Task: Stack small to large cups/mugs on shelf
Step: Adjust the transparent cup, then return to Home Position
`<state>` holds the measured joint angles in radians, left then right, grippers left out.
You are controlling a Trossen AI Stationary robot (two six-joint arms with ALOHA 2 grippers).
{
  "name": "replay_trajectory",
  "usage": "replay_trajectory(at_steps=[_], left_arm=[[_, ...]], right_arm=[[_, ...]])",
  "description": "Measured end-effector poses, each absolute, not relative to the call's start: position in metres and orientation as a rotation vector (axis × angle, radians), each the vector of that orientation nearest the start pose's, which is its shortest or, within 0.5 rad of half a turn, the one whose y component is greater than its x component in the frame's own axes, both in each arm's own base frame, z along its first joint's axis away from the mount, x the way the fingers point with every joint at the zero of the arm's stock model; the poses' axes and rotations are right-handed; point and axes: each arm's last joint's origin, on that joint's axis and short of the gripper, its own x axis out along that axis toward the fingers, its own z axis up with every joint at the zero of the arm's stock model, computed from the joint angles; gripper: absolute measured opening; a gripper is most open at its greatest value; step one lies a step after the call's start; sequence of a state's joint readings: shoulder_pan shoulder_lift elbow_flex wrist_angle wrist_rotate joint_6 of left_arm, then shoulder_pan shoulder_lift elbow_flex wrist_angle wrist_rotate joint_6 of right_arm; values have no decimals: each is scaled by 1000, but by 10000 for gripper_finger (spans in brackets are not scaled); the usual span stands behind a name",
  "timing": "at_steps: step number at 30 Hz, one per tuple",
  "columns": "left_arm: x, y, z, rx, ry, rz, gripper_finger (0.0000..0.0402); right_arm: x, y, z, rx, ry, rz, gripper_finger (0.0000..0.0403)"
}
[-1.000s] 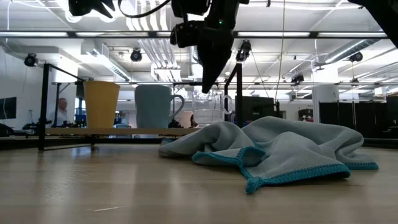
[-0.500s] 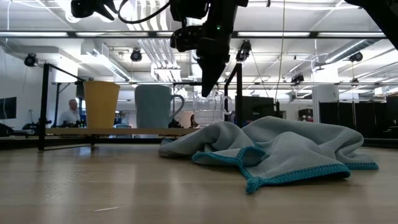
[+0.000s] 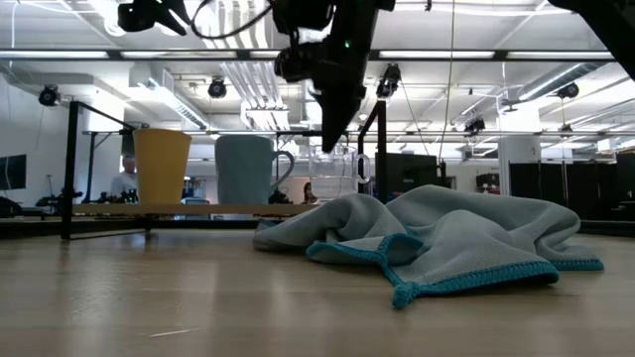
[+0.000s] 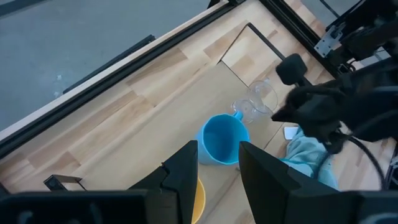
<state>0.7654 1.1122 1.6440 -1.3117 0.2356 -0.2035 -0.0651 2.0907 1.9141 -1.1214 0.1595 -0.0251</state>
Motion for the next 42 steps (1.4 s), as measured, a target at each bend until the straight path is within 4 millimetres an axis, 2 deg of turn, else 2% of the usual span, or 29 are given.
replay_trajectory(at_steps=[4, 10, 15, 24, 28, 32, 37, 42], left_arm=[[112, 98, 450, -564, 631, 573, 102], [101, 87, 458, -547, 578, 551, 102], [88, 74, 463, -569, 518, 560, 102], [70, 56, 472, -515, 411, 542, 102], [59, 43, 479, -471, 333, 461, 102], [45, 27, 486, -343, 221, 371, 102], [25, 5, 494, -210, 24, 293, 102], [10, -17, 500, -92, -158, 40, 102]], right_arm=[[431, -22, 282, -80, 1234, -167, 9], [433, -2, 350, -91, 1017, -134, 9], [422, 6, 400, -53, 792, -134, 9], [378, 6, 448, 21, 677, -151, 9], [360, 6, 460, 62, 666, -165, 9], [345, 5, 475, 68, 617, -163, 9], [337, 4, 492, 59, 503, -154, 9], [337, 4, 512, 9, 324, -135, 9]])
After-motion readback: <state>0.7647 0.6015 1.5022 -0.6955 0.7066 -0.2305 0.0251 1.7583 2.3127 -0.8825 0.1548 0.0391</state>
